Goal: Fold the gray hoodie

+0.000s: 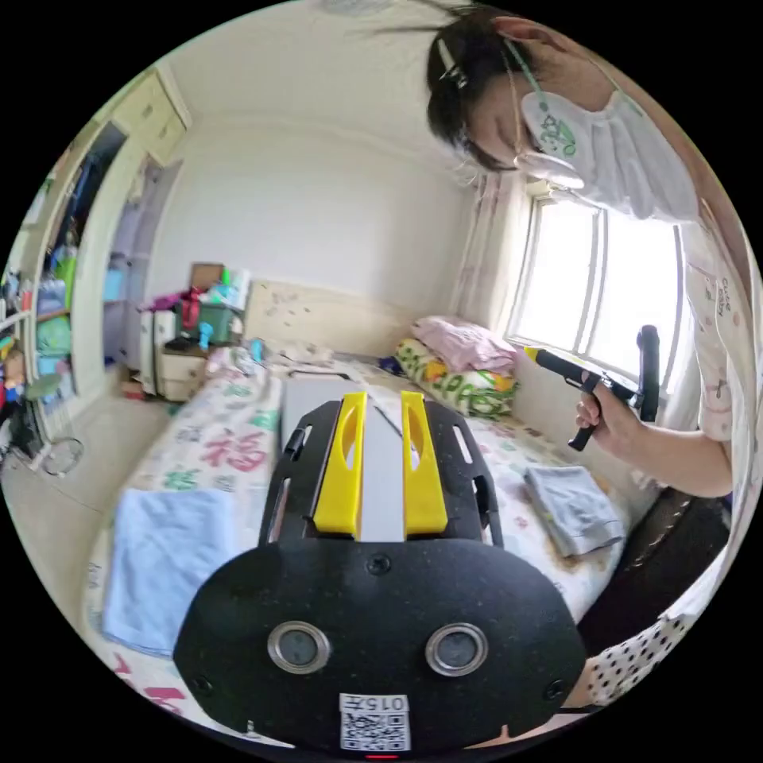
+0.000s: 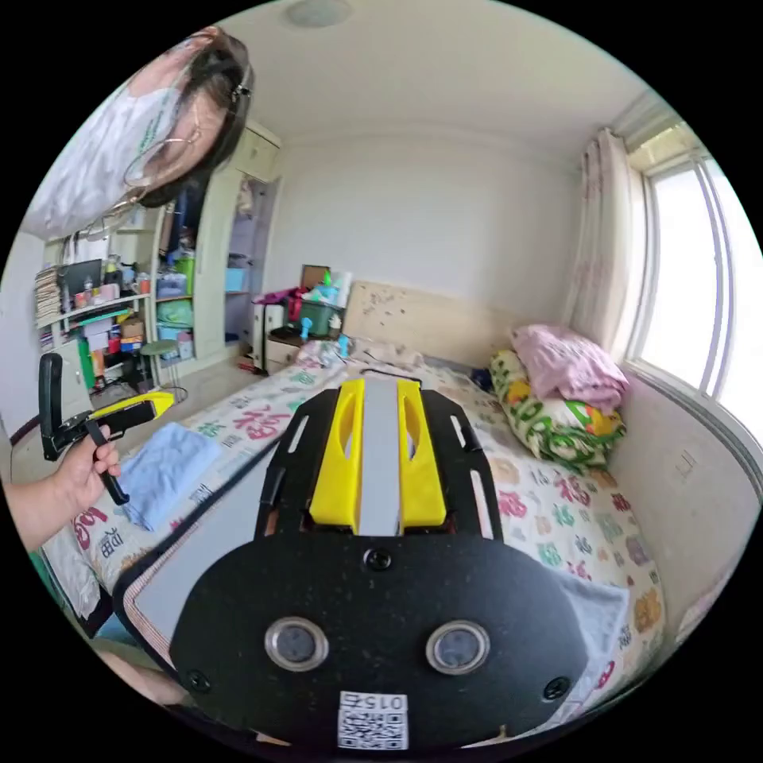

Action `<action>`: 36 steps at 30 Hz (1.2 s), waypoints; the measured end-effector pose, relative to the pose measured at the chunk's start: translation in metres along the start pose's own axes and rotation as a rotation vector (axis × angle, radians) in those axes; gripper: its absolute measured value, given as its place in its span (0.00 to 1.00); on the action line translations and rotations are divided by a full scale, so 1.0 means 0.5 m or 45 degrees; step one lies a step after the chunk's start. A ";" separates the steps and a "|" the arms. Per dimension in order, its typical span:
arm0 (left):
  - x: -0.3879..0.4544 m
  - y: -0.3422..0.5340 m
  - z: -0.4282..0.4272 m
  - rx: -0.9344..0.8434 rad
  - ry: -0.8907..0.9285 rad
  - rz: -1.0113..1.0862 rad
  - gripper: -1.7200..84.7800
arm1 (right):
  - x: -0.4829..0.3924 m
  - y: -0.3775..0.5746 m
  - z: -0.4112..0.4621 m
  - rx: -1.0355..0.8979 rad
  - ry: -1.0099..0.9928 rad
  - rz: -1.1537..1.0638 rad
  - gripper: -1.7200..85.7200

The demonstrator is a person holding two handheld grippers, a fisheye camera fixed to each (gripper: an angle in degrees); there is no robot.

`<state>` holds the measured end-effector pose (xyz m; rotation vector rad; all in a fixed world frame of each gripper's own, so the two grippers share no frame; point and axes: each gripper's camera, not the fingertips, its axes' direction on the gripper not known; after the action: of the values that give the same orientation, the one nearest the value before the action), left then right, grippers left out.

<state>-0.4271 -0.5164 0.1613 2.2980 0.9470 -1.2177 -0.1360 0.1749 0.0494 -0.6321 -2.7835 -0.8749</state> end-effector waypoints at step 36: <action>0.275 0.730 1.332 -1.083 0.742 -0.171 0.18 | 0.376 -0.458 -0.556 -0.679 0.274 1.196 0.09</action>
<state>-0.4998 -1.1159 -0.3193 1.8751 1.4652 -0.0597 -0.3989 -0.0896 0.2103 -1.6017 -1.6868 -1.2909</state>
